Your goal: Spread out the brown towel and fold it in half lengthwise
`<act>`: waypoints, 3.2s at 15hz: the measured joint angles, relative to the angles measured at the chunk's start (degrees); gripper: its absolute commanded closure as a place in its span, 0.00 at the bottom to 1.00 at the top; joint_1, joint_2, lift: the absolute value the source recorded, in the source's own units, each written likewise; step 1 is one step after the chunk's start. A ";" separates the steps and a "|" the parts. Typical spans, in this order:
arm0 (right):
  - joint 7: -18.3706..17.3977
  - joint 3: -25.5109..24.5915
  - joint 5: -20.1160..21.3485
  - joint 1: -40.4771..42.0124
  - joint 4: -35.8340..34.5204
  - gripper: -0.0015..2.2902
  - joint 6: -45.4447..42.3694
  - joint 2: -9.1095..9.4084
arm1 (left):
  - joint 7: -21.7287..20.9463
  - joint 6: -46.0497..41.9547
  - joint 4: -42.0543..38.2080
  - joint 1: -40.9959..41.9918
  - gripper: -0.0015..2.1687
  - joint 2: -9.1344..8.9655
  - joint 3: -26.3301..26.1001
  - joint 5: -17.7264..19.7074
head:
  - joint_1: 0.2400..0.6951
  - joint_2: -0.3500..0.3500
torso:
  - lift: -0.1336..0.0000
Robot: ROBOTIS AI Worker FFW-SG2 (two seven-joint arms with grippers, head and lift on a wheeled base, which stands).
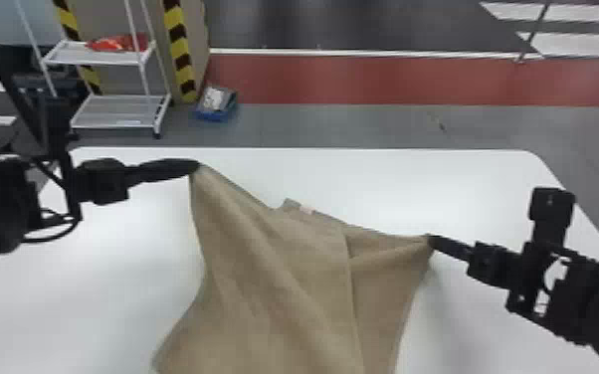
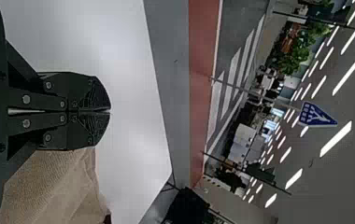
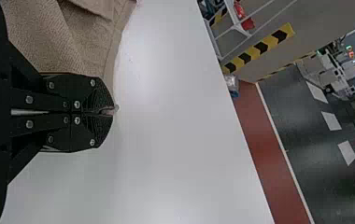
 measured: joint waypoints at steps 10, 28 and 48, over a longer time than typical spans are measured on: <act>-0.35 -20.25 -6.90 4.57 -3.62 0.50 12.20 -10.49 | 5.70 -4.18 11.35 -6.50 0.66 7.91 2.44 -1.90 | 1.00 0.37 | 0.08; 1.31 -22.31 0.71 16.19 -17.48 0.01 15.21 -6.61 | 6.78 -4.03 -3.72 14.99 0.03 7.44 16.24 -1.13 | 1.00 0.44 | 0.08; 16.78 9.73 50.53 29.96 -16.46 0.08 2.70 -45.41 | 7.76 9.49 -19.32 22.56 0.03 -2.53 19.38 -11.92 | 1.00 0.22 | 0.08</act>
